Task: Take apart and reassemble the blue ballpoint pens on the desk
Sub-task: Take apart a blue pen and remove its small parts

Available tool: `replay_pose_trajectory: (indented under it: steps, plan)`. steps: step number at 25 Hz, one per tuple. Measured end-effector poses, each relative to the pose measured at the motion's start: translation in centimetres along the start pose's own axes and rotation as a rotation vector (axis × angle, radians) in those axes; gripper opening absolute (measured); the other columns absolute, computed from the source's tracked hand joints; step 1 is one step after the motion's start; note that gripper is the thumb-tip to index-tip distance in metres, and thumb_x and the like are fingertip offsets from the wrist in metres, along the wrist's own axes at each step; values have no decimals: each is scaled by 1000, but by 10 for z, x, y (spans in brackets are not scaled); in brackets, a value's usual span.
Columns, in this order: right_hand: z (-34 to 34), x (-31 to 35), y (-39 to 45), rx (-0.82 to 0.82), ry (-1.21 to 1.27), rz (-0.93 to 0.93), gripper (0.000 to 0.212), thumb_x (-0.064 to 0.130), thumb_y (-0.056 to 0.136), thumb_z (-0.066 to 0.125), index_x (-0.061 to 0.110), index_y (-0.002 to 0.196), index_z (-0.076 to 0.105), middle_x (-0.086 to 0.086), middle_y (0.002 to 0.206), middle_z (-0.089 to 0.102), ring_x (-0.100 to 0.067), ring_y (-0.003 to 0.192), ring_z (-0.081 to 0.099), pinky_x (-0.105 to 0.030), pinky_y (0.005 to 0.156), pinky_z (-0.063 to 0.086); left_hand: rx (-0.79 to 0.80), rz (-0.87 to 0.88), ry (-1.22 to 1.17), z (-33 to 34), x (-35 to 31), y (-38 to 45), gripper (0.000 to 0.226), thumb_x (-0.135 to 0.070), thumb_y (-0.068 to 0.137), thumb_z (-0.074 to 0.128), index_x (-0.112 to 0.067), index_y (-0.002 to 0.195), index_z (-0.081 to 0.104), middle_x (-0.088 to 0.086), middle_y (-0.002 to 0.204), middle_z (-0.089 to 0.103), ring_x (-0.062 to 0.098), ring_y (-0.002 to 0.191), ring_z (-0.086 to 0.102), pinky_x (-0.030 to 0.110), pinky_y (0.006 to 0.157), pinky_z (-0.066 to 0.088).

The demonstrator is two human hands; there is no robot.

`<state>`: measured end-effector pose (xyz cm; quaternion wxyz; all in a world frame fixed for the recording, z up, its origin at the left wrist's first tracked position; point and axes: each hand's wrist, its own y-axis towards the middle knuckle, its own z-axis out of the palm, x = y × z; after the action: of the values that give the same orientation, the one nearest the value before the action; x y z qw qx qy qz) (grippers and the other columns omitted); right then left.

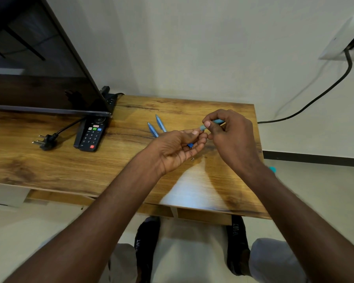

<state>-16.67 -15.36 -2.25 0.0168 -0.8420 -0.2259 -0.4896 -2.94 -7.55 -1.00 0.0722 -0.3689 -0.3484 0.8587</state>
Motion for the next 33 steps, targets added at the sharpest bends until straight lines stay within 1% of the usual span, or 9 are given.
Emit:
replay_pose_trajectory:
  steps: [3, 5, 6, 9, 13, 17, 20, 25, 33]
  plan:
    - [-3, 3, -1, 8, 81, 80, 10, 17, 100, 71, 22, 98, 79, 9, 99, 76, -16, 84, 75, -38, 79, 64, -14, 22, 31, 0, 1, 1, 11, 0, 102, 60, 3, 107, 69, 14, 94, 74, 17, 87, 71, 28, 86, 61]
    - [-4, 5, -1, 19, 157, 151, 10, 15, 100, 70, 19, 99, 80, 7, 99, 77, -12, 78, 76, -27, 72, 64, -29, 37, 49, -1, 1, 2, 8, -3, 101, 63, 1, 104, 70, 13, 91, 75, 16, 83, 72, 27, 81, 63]
    - [-4, 6, -1, 22, 198, 186, 10, 15, 100, 71, 18, 99, 80, 5, 100, 77, -11, 74, 77, -26, 71, 64, -35, 44, 56, -1, 0, 3, 7, -4, 101, 64, 0, 102, 70, 13, 90, 75, 16, 81, 72, 26, 78, 63]
    - [-4, 7, -1, 32, 350, 291, 9, 11, 100, 70, 12, 102, 79, -2, 100, 79, -13, 70, 78, -31, 72, 65, -54, 85, 68, -2, -1, 1, 8, -5, 100, 67, 1, 102, 72, 13, 89, 76, 17, 81, 73, 27, 77, 64]
    - [-4, 9, -3, 63, 514, 417, 10, 9, 101, 70, 6, 106, 77, -12, 101, 78, -17, 74, 78, -31, 75, 65, -110, 192, 138, -4, -2, 0, 8, -9, 97, 73, -1, 99, 73, 14, 90, 78, 19, 81, 75, 29, 80, 65]
    - [-1, 10, -4, 77, 661, 527, 11, 6, 100, 70, 1, 108, 75, -20, 97, 76, -22, 80, 77, -33, 78, 66, -155, 323, 257, -3, -1, 0, 11, -12, 95, 76, -2, 93, 73, 13, 85, 78, 17, 74, 74, 29, 77, 64]
    - [1, 10, -5, 99, 728, 589, 10, 6, 100, 69, 2, 107, 76, -18, 94, 76, -21, 81, 77, -31, 78, 66, -173, 395, 335, -5, -2, -1, 18, -16, 97, 74, 1, 96, 74, 13, 85, 78, 16, 74, 74, 30, 78, 64]
    - [3, 10, -4, 100, 735, 603, 8, 6, 100, 70, 4, 104, 76, -14, 89, 76, -19, 79, 77, -29, 77, 66, -185, 428, 395, -8, -3, 0, 26, -18, 100, 70, 7, 108, 74, 14, 87, 79, 20, 80, 75, 32, 81, 64]
    - [3, 9, -3, 113, 846, 669, 13, 5, 100, 69, 0, 111, 75, -12, 85, 76, -19, 78, 78, -32, 81, 66, -207, 516, 446, -4, -2, -2, 26, -21, 100, 71, 5, 103, 74, 14, 86, 80, 18, 78, 75, 31, 79, 63]
